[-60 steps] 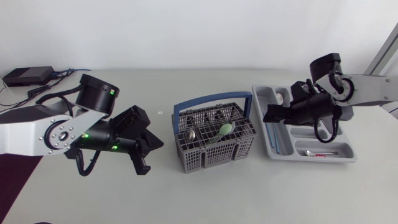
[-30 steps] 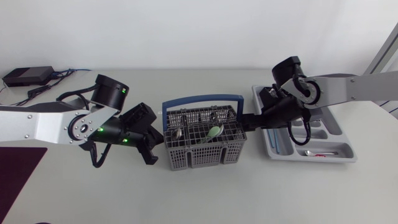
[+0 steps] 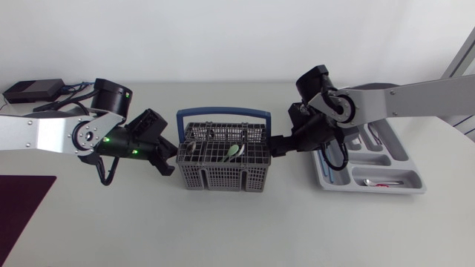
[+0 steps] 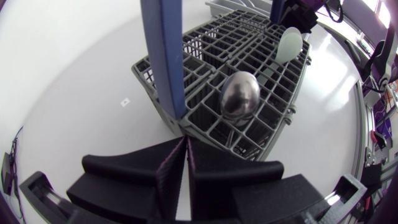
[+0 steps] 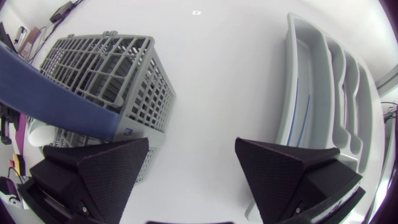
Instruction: Unload the cutlery basket into the drawer organizer.
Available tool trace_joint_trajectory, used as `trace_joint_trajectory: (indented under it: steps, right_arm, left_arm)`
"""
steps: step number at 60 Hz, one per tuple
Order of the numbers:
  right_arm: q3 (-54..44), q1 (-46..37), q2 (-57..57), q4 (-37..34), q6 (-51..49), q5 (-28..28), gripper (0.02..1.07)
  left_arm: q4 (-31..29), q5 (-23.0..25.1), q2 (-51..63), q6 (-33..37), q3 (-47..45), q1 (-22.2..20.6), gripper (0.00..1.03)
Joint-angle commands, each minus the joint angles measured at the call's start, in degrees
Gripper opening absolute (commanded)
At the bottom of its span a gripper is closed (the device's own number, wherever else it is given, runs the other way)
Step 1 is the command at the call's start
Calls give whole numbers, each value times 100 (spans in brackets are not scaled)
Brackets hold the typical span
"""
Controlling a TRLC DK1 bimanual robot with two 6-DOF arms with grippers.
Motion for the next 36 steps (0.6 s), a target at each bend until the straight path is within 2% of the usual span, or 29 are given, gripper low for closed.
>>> trace_joint_trajectory:
  steps: [1,14,27,30,36]
  right_arm:
    - [171,125,167,11,227,15,102]
    - [92,10,167,-7,218,199,102]
    - [-260,-280,-676,-218,51,138,102]
    - [-295,-315,-931,-314,-19,50,102]
    - [-462,-359,-1626,-455,-98,-495,102]
  left_arm:
    - [124,172,138,43,273,-87,19]
    - [107,164,182,43,343,-78,19]
    - [-34,260,-152,193,167,238,19]
    - [-34,260,-275,210,97,264,19]
    - [-69,322,-600,228,-79,352,19]
